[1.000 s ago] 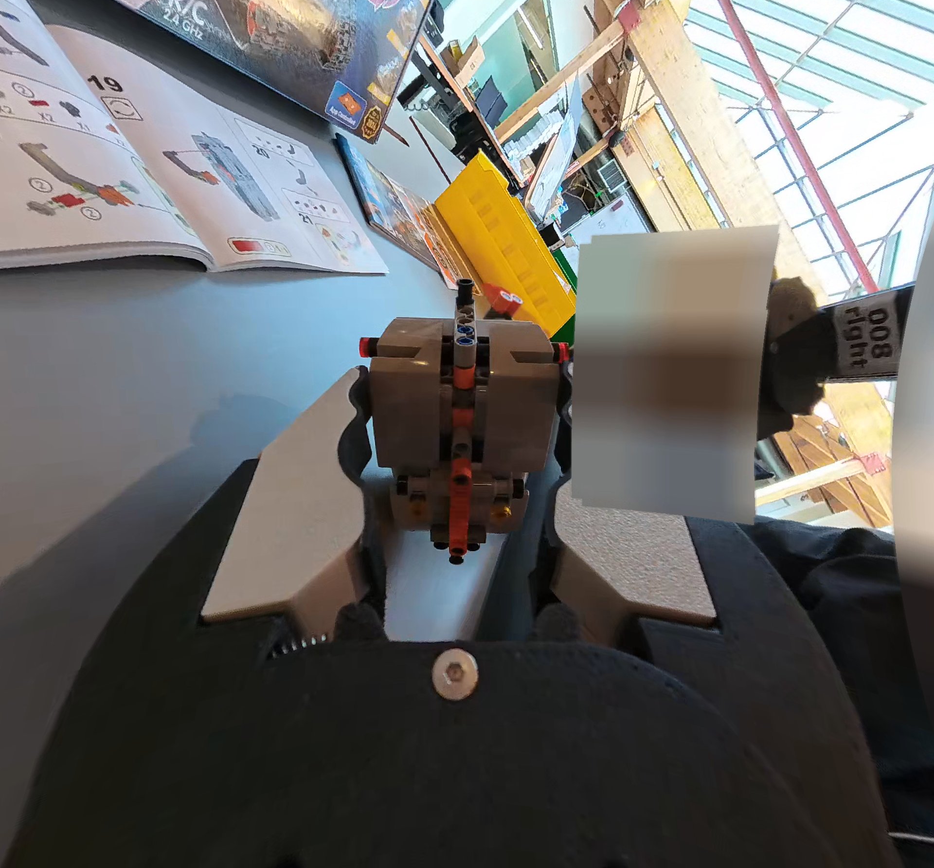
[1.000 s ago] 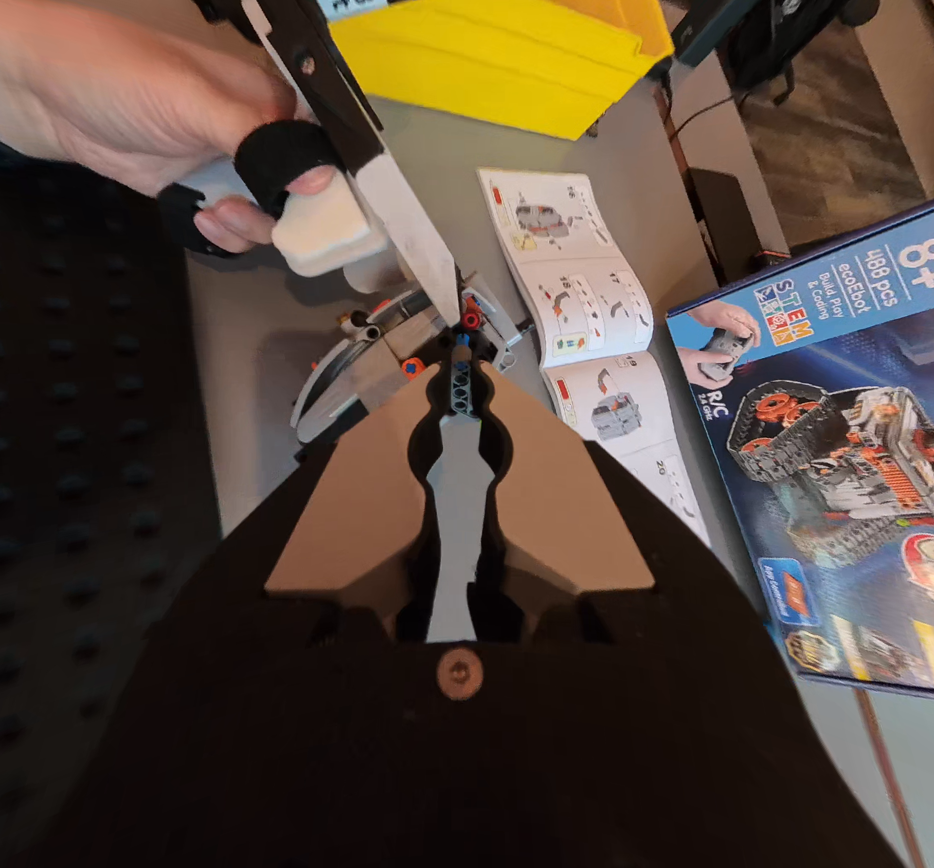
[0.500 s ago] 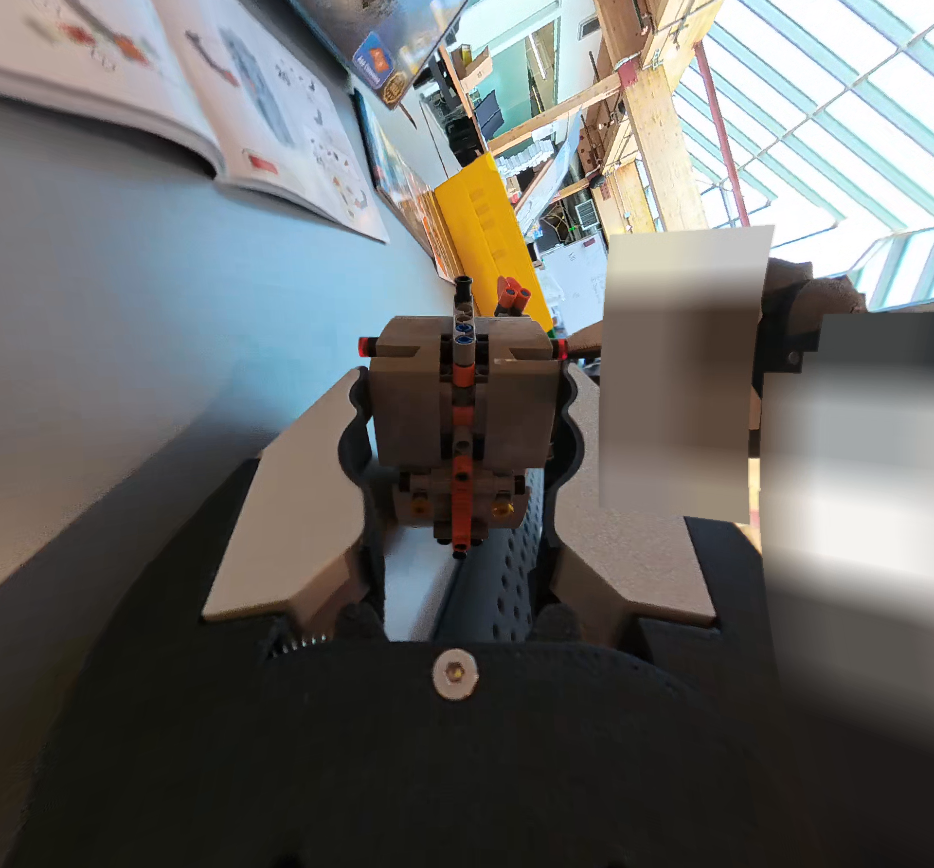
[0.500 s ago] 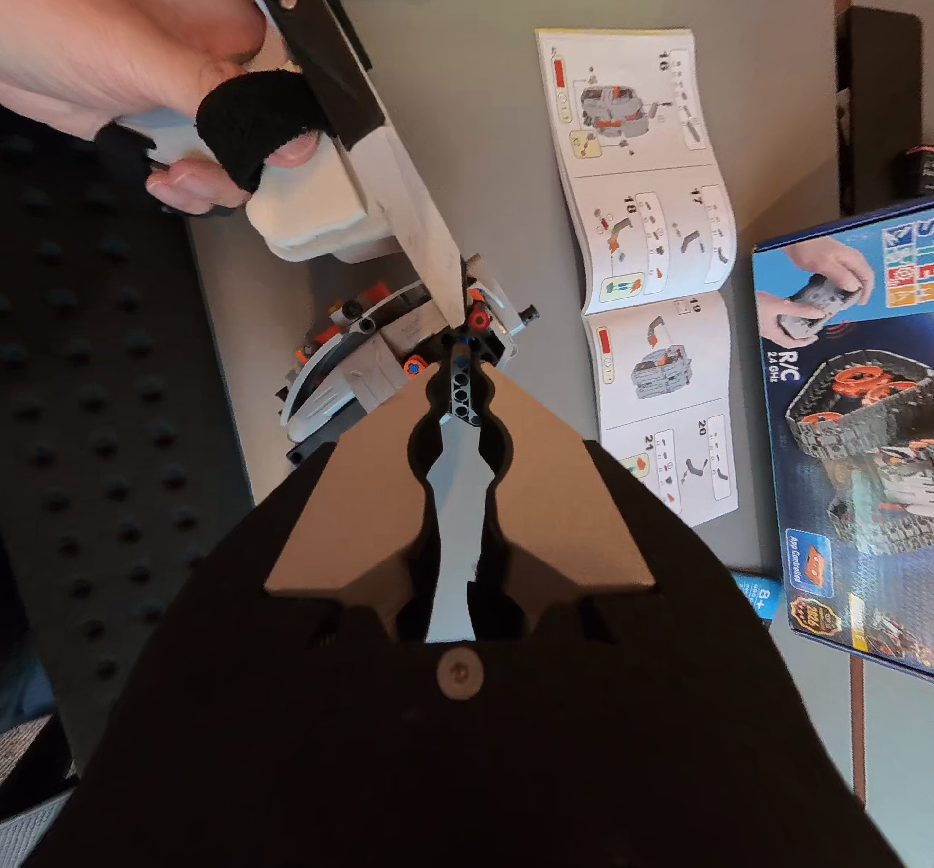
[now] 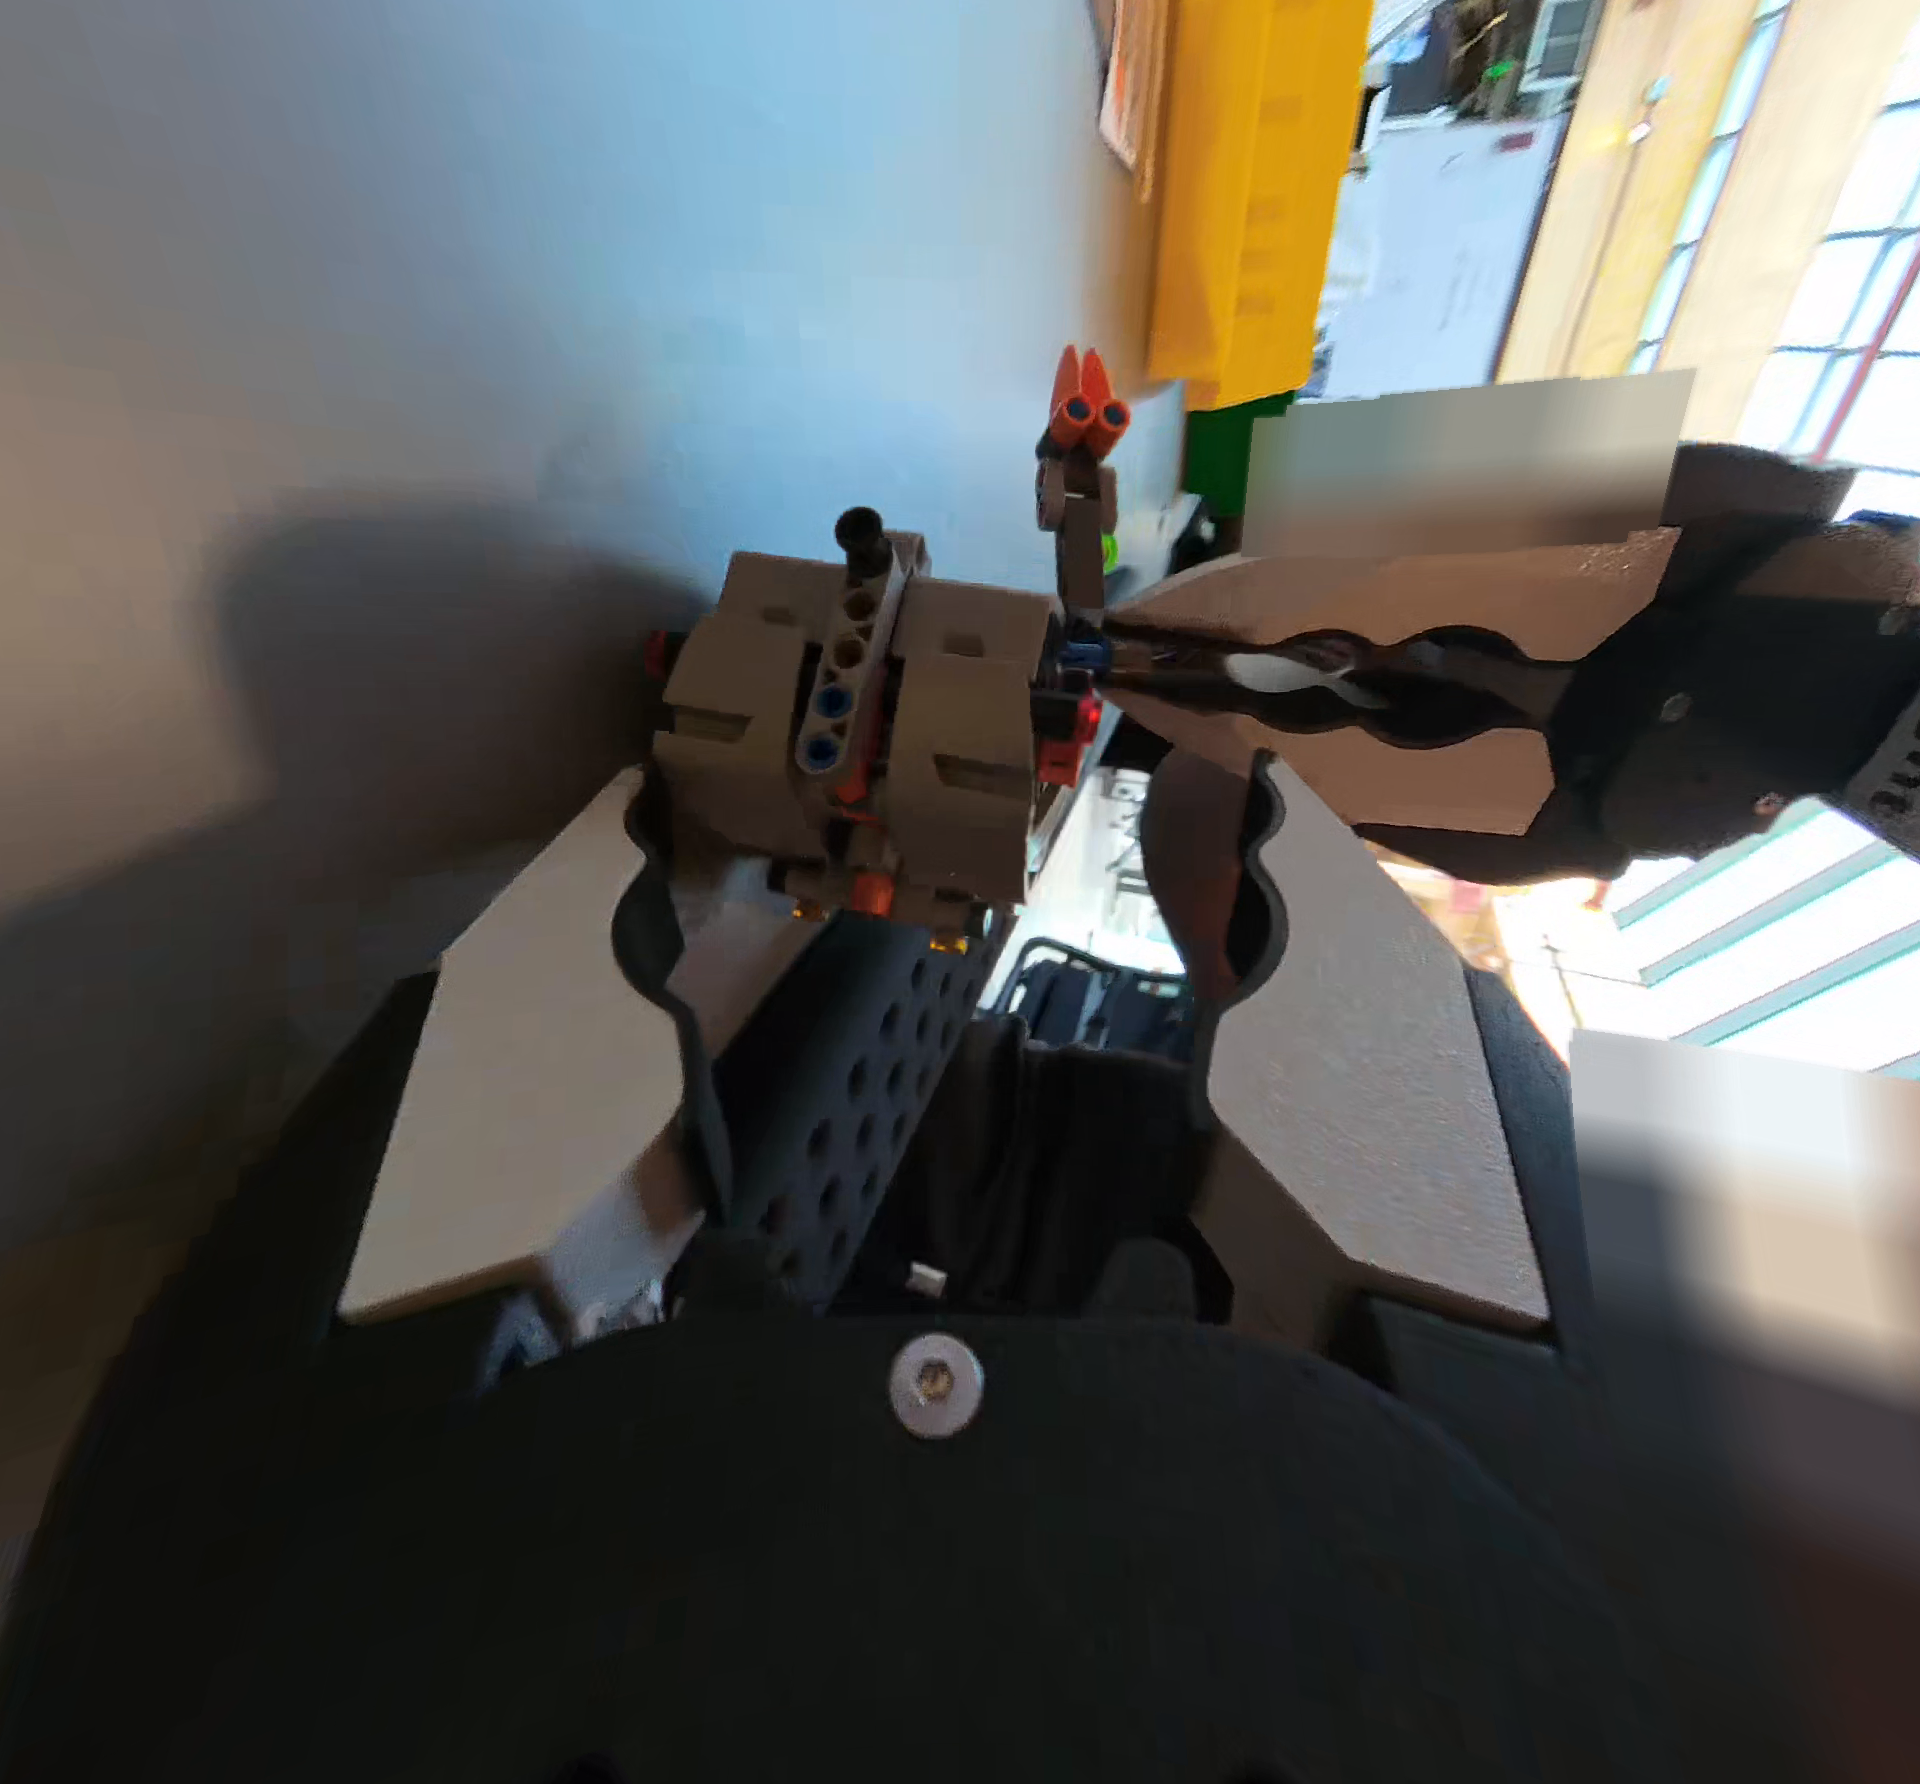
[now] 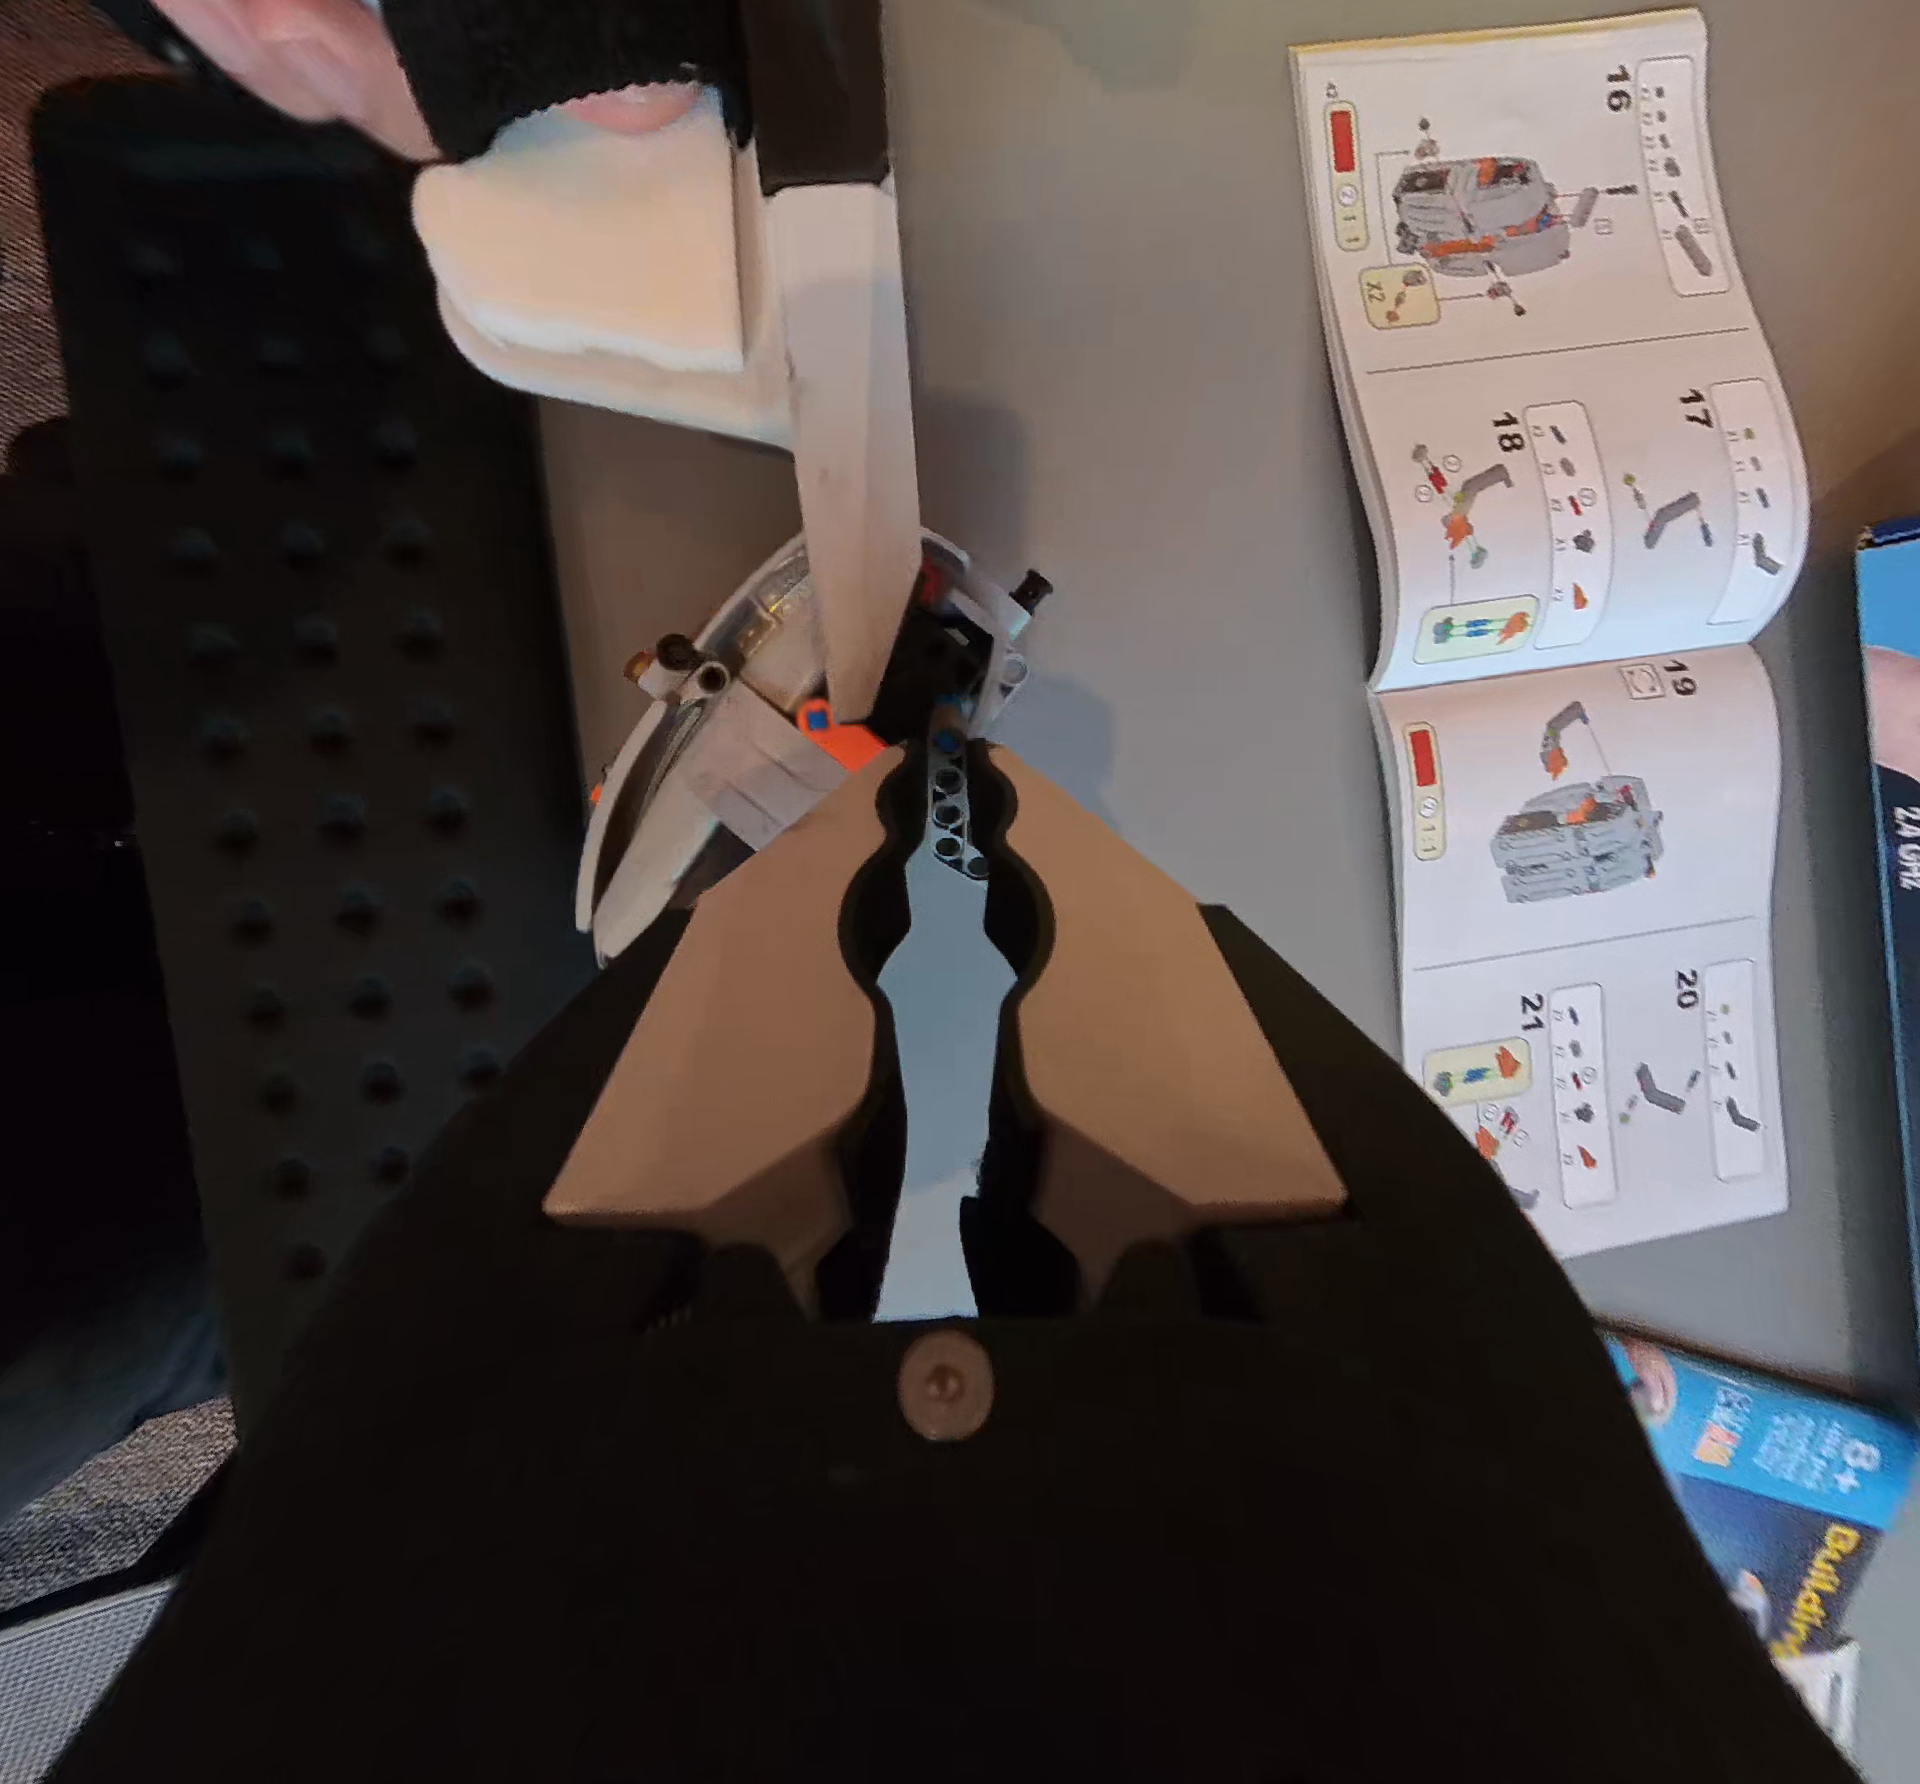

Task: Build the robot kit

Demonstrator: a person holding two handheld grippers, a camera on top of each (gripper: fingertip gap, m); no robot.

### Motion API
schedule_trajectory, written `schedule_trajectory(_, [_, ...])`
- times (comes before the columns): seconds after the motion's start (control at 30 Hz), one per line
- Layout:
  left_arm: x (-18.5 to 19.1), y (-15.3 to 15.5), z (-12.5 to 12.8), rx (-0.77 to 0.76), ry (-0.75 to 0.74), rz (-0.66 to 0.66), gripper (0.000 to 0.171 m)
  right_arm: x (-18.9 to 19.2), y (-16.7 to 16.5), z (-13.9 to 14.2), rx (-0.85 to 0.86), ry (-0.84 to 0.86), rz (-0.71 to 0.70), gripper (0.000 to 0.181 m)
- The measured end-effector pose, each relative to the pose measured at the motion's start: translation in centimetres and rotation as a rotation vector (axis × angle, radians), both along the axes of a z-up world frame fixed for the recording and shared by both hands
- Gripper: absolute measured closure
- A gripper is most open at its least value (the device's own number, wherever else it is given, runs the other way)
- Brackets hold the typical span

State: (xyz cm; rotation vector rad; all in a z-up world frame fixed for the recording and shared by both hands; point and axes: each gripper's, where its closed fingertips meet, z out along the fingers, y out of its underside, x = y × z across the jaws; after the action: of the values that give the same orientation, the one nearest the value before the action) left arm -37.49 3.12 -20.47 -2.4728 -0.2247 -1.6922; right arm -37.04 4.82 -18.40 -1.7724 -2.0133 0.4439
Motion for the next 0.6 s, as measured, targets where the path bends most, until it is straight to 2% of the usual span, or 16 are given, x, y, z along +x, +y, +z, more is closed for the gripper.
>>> schedule_trajectory(0.13, [-1.2,-0.1,-0.2,0.012,0.141,-0.028,0.069,-0.1,-0.6,-0.2,-0.032,0.025,0.035,0.174])
schedule_trajectory(0.23, [-1.5,-0.5,1.1,0.055,0.130,-0.036,0.075,-0.4,-1.0,0.3,-0.048,0.071,0.049,0.174])
schedule_trajectory(0.3, [-2.2,-0.8,1.9,0.152,0.148,-0.022,0.084,-0.6,-1.3,1.0,-0.059,0.104,0.067,0.174])
schedule_trajectory(0.37, [-2.7,-1.5,2.6,0.328,0.189,-0.030,0.097,-0.9,-1.7,1.4,-0.073,0.109,0.090,0.173])
schedule_trajectory(0.43, [-2.9,-2.1,3.6,0.609,0.257,-0.038,0.109,-1.2,-1.8,1.3,-0.057,0.071,0.105,0.173])
schedule_trajectory(0.53, [-3.6,-2.5,4.1,0.968,0.452,-0.001,0.111,-1.4,-1.8,0.9,0.013,-0.041,0.148,0.173])
schedule_trajectory(0.6, [-3.5,-2.7,3.8,1.075,0.525,-0.003,0.098,-1.7,-1.9,0.6,0.054,-0.112,0.180,0.173])
